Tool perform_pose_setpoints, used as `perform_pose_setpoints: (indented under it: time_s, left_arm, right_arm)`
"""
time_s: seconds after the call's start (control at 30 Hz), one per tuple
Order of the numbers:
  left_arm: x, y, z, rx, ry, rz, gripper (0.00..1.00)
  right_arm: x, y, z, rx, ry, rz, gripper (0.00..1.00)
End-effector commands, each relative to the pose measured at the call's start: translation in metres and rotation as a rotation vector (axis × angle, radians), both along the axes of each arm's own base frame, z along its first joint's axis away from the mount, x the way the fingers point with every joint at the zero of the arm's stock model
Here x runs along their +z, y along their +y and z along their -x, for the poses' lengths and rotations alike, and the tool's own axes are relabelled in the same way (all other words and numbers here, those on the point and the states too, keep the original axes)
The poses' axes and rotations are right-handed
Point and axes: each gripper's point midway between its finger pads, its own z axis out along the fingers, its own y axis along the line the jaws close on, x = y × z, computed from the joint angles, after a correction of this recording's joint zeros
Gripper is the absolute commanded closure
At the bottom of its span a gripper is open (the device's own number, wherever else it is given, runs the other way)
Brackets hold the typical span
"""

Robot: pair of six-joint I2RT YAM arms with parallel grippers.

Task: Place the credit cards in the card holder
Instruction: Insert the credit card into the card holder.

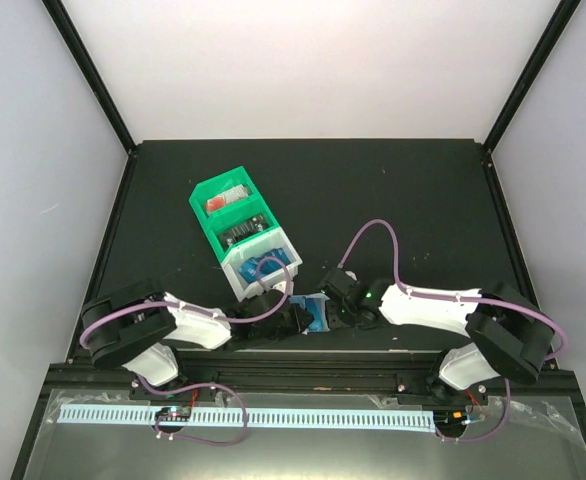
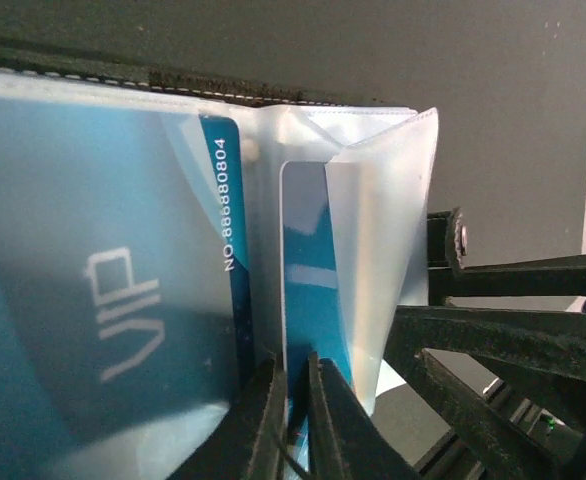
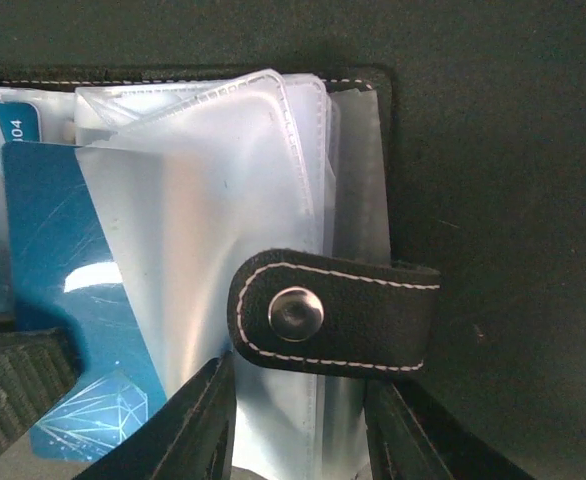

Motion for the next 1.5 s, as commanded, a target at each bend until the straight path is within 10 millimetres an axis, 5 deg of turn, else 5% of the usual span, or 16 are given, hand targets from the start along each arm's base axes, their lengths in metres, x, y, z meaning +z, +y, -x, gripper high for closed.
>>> perform_pose_setpoints:
  time_s: [0.0,0.27,0.53,0.97,1.47]
  left_arm:
    - [-0.001,0.012,-0.001,0.021,-0.04,-0.091,0.95]
    - [0.011,0.02,-0.012,0.11,-0.074,-0.072,0.99]
    - [-0.006,0.028,-0.012,0.17,-0.021,-0.092,0.99]
    - [0.003,0.003,-0.009,0.075,-0.059,-0.117,0.95]
    - [0.005,0.026,-0.008,0.1,-0.093,-0.241,0.87]
  right_arm:
    - [-0.013,-0.009,0.007,-0.01,0.022,0.03,0.62]
    - [-0.015,-0.01,0.009,-0.014,0.029,0.029,0.62]
    - [-0.014,-0.006,0.007,-0.014,0.027,0.018,0.62]
    - [-0.002,0.016,0.012,0.03,0.04,-0.115,0.58]
    - [0.0,-0.002,0.003,-0.021,-0.005,-0.028,0.57]
